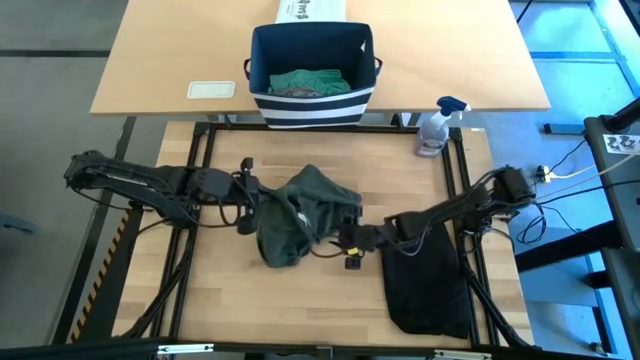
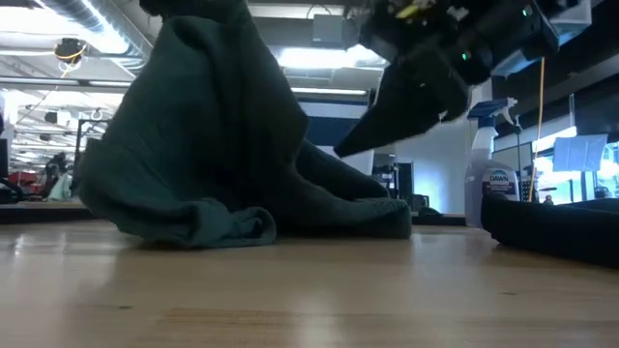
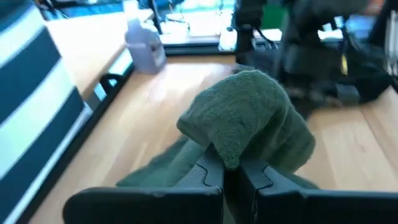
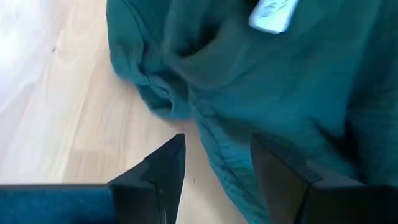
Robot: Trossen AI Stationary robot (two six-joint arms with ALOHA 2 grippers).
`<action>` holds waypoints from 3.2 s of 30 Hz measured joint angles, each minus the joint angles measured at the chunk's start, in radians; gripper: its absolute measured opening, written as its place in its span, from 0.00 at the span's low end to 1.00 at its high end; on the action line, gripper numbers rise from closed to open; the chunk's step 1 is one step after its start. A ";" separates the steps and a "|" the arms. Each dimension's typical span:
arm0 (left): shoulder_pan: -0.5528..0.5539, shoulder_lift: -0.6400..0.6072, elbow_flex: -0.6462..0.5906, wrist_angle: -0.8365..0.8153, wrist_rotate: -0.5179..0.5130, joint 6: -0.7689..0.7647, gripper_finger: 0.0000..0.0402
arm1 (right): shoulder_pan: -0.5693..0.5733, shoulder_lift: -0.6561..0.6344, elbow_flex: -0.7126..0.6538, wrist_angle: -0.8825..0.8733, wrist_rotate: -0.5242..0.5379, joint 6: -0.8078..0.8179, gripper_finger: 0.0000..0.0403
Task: Fold Laundry from Bin
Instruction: Fold the green polo shirt
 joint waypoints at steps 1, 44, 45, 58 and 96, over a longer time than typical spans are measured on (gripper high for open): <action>0.003 0.000 0.000 0.016 -0.011 0.000 0.00 | 0.001 0.022 0.000 0.042 0.009 0.010 0.45; 0.038 -0.028 0.000 0.058 0.027 0.036 0.00 | -0.042 -0.009 0.002 0.307 0.117 0.111 0.07; 0.038 -0.036 0.003 0.036 0.029 0.036 0.00 | -0.042 -0.037 0.002 0.284 0.129 0.087 0.07; -0.019 -0.059 0.325 -0.246 0.029 0.155 0.00 | -0.042 -0.530 0.012 0.114 0.241 -0.212 0.02; -0.031 0.275 1.176 -0.672 -0.273 0.615 0.00 | -0.045 -0.317 0.968 -0.613 0.350 -0.557 0.02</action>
